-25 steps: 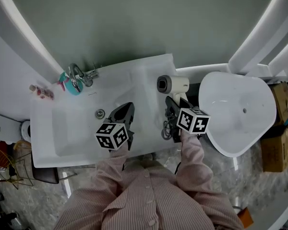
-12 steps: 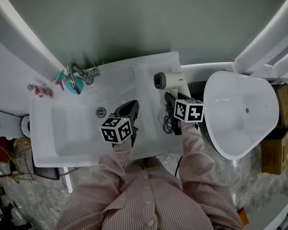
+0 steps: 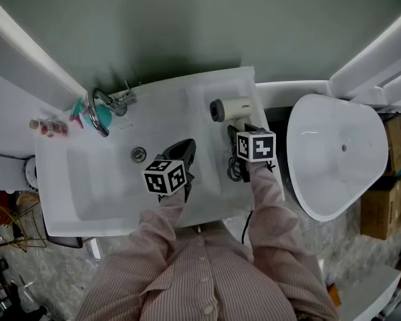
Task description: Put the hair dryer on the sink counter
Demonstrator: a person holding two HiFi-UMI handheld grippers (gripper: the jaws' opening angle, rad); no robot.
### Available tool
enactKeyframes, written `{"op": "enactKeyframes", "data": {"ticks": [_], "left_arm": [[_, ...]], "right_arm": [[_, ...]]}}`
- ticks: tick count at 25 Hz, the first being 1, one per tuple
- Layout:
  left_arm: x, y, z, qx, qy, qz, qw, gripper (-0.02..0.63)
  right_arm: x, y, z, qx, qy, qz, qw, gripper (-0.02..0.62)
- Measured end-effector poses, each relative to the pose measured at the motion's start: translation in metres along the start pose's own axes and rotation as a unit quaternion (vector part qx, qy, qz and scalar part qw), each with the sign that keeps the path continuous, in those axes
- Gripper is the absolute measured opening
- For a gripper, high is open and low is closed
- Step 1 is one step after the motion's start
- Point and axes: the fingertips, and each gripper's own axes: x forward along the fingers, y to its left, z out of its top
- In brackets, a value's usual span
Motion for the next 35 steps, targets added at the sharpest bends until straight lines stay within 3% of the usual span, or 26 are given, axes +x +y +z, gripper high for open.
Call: {"op": "enactKeyframes", "data": {"ticks": [10, 26, 35], "left_arm": [[0.013, 0.009, -0.013, -0.012, 0.022, 0.0, 0.9997, -0.002], [0.021, 0.011, -0.022, -0.018, 0.039, -0.007, 0.9991, -0.002], [0.02, 0.012, -0.022, -0.021, 0.037, -0.01, 0.999, -0.002]], "right_arm": [[0.018, -0.011, -0.016, -0.031, 0.065, -0.054, 0.996, 0.166], [0.026, -0.014, -0.021, -0.029, 0.113, -0.076, 0.99, 0.166], [0.029, -0.016, -0.022, -0.035, 0.116, -0.091, 0.988, 0.167]]}}
